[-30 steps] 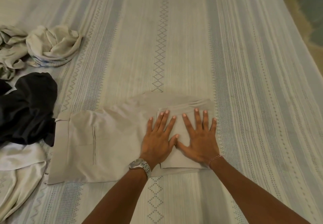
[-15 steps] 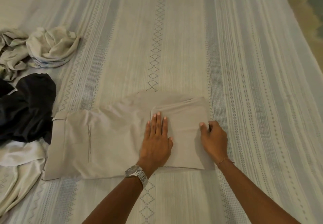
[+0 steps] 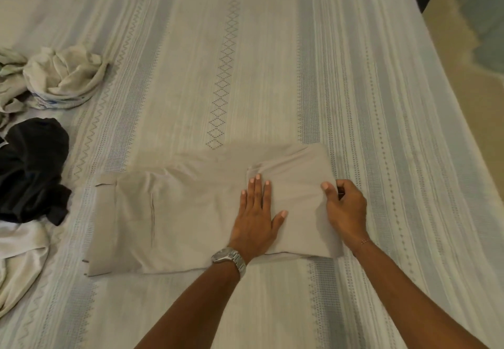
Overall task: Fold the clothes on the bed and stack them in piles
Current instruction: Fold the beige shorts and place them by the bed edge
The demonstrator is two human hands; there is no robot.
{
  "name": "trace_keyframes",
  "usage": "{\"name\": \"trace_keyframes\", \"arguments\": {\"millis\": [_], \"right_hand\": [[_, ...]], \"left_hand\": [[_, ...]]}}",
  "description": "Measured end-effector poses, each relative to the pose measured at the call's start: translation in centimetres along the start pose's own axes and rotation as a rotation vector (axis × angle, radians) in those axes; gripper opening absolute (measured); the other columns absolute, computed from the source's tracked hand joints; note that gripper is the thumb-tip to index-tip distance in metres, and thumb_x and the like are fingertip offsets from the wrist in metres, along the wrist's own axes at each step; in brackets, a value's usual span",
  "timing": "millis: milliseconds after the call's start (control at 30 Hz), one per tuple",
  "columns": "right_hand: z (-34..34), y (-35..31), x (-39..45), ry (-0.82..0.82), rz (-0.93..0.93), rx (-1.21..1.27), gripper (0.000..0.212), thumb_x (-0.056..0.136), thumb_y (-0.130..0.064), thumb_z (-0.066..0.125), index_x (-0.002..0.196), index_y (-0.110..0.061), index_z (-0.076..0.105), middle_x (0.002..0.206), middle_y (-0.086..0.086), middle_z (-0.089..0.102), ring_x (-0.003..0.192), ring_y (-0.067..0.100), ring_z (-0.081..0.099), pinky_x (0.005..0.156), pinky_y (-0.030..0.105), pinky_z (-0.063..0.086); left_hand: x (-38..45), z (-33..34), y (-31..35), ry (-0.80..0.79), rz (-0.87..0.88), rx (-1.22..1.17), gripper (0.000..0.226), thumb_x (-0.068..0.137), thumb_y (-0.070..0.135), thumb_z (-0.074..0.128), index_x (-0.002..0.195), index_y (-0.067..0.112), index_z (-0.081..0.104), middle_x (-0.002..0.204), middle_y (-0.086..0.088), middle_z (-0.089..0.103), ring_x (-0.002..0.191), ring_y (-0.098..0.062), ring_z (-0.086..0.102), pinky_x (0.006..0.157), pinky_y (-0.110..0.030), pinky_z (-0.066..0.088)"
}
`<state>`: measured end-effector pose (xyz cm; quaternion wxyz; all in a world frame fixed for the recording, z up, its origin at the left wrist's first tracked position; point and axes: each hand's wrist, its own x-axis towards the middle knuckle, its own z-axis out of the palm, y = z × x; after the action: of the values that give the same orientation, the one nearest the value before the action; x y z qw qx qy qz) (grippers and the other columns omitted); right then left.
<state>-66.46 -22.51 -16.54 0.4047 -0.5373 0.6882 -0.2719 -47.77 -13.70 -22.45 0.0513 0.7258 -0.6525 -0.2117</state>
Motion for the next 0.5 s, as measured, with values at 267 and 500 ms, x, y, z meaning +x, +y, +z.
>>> {"name": "trace_keyframes", "arguments": {"millis": [267, 500], "right_hand": [[-8.1, -1.7, 1.1, 0.077, -0.142, -0.127, 0.013, 0.100, -0.027, 0.063, 0.098, -0.015, 0.059, 0.085, -0.010, 0.061, 0.076, 0.011, 0.058, 0.065, 0.028, 0.041], [-6.0, -8.6, -4.4, -0.036, -0.400, -0.098, 0.006, 0.095, -0.021, 0.070, 0.091, -0.020, 0.066, 0.081, -0.016, 0.067, 0.077, -0.004, 0.064, 0.063, 0.006, 0.045]], "left_hand": [[3.1, 0.5, 8.4, -0.101, 0.092, -0.167, 0.083, 0.104, 0.052, 0.036, 0.161, 0.011, -0.009, 0.165, -0.017, -0.023, 0.153, -0.032, -0.020, 0.126, -0.047, -0.005], [-0.1, -8.7, 11.6, -0.153, -0.298, -1.393, 0.063, 0.093, 0.058, 0.043, 0.148, 0.028, 0.050, 0.151, 0.011, 0.051, 0.139, -0.008, 0.046, 0.118, -0.044, 0.036]]}}
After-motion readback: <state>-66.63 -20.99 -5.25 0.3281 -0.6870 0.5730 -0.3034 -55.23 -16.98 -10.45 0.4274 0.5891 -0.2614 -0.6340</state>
